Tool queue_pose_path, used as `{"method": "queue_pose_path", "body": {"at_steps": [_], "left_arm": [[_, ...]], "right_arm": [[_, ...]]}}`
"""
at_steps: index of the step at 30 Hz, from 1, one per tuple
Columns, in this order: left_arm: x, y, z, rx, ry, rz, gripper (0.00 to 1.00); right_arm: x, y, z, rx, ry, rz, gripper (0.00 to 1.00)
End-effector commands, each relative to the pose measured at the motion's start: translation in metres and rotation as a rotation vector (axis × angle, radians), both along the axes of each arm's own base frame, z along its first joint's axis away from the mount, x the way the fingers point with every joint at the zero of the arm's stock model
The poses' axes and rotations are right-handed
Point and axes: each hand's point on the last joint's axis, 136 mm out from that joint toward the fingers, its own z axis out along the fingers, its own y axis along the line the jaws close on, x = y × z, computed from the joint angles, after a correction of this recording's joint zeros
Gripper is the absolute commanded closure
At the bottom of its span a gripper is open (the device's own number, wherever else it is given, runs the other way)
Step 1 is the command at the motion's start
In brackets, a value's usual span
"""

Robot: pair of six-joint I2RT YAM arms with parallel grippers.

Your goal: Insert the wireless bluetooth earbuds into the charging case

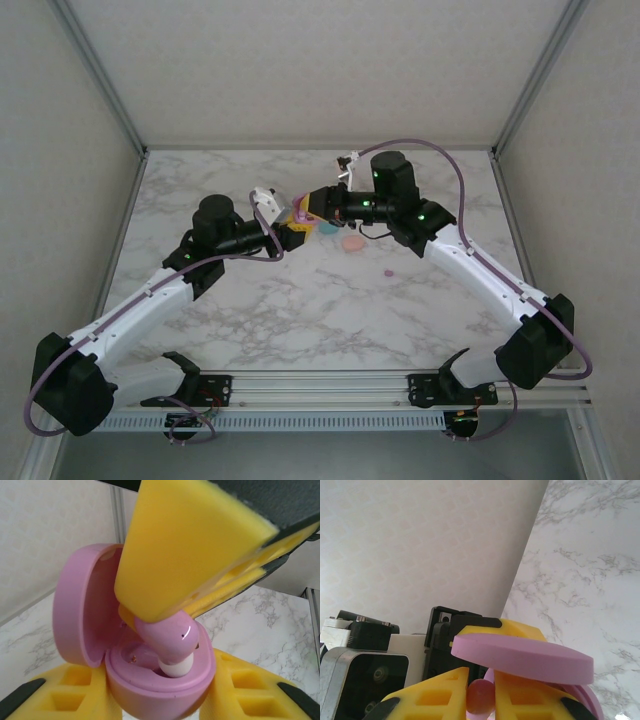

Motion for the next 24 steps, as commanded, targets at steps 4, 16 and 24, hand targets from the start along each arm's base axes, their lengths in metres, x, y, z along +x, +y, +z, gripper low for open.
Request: {"method": "queue_pose_path", "body": {"at_steps": [4,16,24], "left_arm": [[-0.0062,-0.0066,0.0295,-0.066,-0.056,-0.039,0.63],[-0.0059,-0.0067,0.0363,-0.081,-0.066,-0.037,0.63],[-0.0046,-0.0074,0.0362,-0.084,-0.063,-0.033,0.63]], "right_arm": [[0.0058,-0.0001,-0.0071,-0.062,-0.027,-0.047,0.82],[0.005,-0.0003,-0.012,-0.138,-0.065,-0.054,0.76],[-0.0007,0.0048,-0.0088,-0.132,-0.061,-0.018,0.77]]}}
